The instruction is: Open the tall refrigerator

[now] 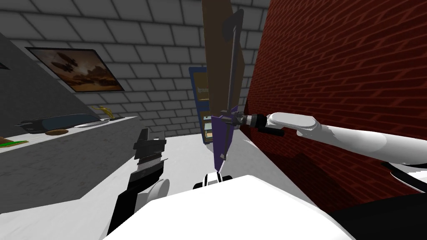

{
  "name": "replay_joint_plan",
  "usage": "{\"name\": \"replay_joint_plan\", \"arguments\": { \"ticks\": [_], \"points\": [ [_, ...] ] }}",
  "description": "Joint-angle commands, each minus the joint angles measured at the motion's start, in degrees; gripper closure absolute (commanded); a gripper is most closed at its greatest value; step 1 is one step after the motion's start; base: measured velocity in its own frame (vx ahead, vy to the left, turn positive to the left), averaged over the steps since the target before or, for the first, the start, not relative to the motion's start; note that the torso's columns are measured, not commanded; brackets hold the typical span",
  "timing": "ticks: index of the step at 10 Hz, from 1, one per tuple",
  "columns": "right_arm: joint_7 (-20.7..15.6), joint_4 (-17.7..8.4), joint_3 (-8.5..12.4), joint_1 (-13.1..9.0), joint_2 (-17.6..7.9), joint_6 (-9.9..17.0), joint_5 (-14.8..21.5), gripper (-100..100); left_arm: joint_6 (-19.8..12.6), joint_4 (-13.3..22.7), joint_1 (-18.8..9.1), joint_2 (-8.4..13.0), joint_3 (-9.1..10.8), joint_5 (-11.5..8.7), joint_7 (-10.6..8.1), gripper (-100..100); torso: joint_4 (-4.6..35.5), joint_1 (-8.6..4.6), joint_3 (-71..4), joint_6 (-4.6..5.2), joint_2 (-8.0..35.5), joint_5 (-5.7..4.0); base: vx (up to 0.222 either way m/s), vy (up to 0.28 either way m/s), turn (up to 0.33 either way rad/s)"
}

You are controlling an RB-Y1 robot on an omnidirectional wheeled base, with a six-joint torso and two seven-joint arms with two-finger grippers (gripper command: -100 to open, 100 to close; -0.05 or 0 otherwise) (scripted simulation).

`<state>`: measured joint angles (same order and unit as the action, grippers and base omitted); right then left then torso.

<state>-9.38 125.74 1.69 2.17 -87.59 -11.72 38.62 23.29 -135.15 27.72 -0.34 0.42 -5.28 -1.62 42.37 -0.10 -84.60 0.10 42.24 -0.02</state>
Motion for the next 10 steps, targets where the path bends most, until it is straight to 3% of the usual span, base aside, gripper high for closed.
{"name": "replay_joint_plan", "arguments": {
  "ticks": [1,8,9,10],
  "points": [
    [-0.54,1.32,0.60,0.26,0.68,-0.53,0.14,100,0.00,0.00,0.00,0.00,0.01,0.00,0.00,0,0.00,-0.23,0.02,0.06,0.02,-0.05,-0.018,-0.212,0.019],
    [-1.17,7.81,0.65,-0.52,2.20,-3.07,0.08,100,0.00,0.00,0.00,0.00,0.01,0.00,0.00,0,-0.03,-0.06,-0.17,-0.04,-0.18,0.01,-0.034,-0.265,0.047],
    [0.83,7.23,2.26,-1.00,0.28,-3.94,-1.46,-100,0.00,0.00,0.01,0.01,0.01,0.00,0.00,0,-0.02,-0.07,-0.20,-0.05,-0.27,0.01,0.014,-0.122,-0.057],
    [1.51,7.16,2.80,-1.46,-0.43,-4.09,-1.98,-100,0.00,0.00,0.01,-0.01,0.00,0.00,0.00,0,-0.07,0.46,-0.22,-0.10,-0.27,0.15,-0.014,0.016,-0.078]
  ]
}}
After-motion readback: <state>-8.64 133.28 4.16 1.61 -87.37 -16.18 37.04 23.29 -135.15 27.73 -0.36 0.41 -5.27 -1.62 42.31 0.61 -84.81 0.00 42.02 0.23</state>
